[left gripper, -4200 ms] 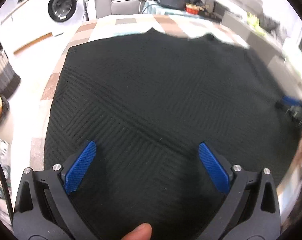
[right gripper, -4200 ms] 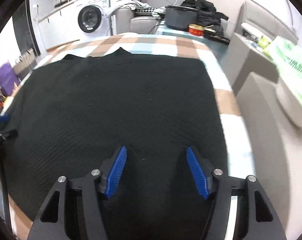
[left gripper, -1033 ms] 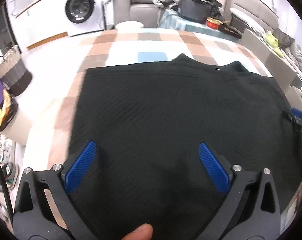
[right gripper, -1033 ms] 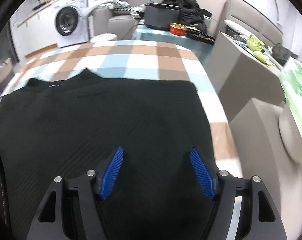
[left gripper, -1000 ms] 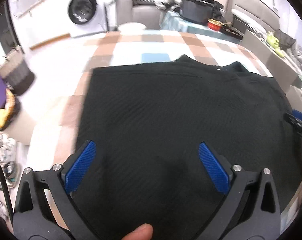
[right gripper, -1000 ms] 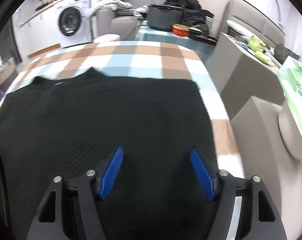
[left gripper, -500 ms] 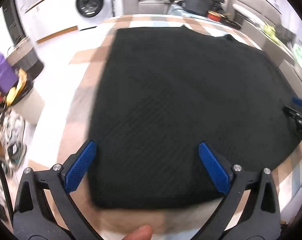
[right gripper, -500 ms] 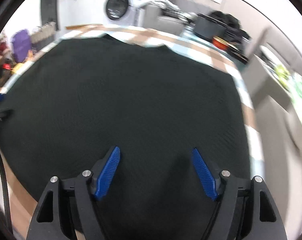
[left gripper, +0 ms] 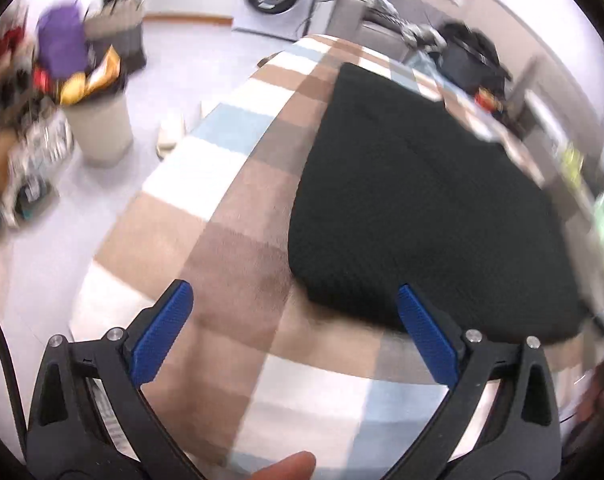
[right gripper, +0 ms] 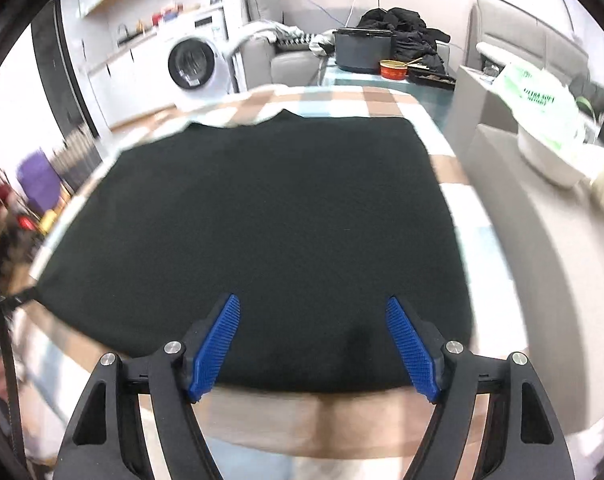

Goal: Fold small clothes

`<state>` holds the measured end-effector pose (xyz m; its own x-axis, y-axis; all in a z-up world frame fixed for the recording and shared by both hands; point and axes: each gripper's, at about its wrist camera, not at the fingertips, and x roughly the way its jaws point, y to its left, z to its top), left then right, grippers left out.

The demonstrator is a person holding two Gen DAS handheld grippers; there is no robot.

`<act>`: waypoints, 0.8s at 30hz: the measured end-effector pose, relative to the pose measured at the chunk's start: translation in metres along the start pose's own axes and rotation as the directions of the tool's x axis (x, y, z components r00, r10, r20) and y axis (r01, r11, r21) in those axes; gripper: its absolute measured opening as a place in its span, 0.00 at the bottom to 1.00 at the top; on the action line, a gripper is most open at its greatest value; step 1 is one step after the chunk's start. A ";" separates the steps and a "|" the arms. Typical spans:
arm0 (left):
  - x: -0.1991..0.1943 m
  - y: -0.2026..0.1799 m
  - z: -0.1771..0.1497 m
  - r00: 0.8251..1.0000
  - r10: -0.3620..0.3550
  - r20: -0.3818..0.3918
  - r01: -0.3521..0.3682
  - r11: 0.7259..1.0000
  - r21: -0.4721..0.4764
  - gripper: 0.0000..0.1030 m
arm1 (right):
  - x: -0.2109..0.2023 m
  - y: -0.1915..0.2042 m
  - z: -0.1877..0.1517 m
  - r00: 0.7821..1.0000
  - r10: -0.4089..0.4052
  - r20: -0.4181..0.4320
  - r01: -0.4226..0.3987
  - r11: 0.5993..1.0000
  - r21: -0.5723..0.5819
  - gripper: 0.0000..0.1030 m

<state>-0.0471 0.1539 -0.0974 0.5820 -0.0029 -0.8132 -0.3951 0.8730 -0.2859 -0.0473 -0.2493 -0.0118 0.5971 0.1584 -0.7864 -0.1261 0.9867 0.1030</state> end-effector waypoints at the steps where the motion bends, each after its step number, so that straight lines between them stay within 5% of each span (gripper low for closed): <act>1: -0.001 0.005 0.000 0.999 -0.040 -0.012 0.040 0.998 -0.039 0.89 | 0.004 0.002 0.000 1.000 0.020 -0.009 -0.019 1.000 0.017 0.75; 5: 0.002 0.014 -0.002 0.979 -0.190 -0.067 0.177 0.971 -0.162 0.70 | 0.016 0.002 0.008 0.999 0.043 -0.021 -0.042 0.999 0.035 0.75; 10: 0.019 0.006 0.001 0.950 -0.297 -0.096 0.269 0.935 -0.230 0.68 | 0.024 0.003 0.011 0.996 0.085 -0.022 -0.084 0.996 0.040 0.75; 18: 0.040 -0.014 0.019 0.982 -0.190 -0.010 0.184 0.962 -0.202 0.67 | 0.027 0.017 0.008 0.994 0.108 -0.029 -0.109 0.994 -0.011 0.75; 24: 0.052 -0.015 0.027 0.992 -0.122 0.045 0.129 0.959 -0.250 0.25 | 0.040 0.039 0.014 0.992 0.122 -0.039 -0.124 0.991 -0.043 0.75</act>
<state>0.0088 0.1542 -0.1218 0.6572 -0.0871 -0.7487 -0.4819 0.7152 -0.5063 -0.0171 -0.2044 -0.0302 0.5455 0.2762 -0.7913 -0.2334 0.9569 0.1731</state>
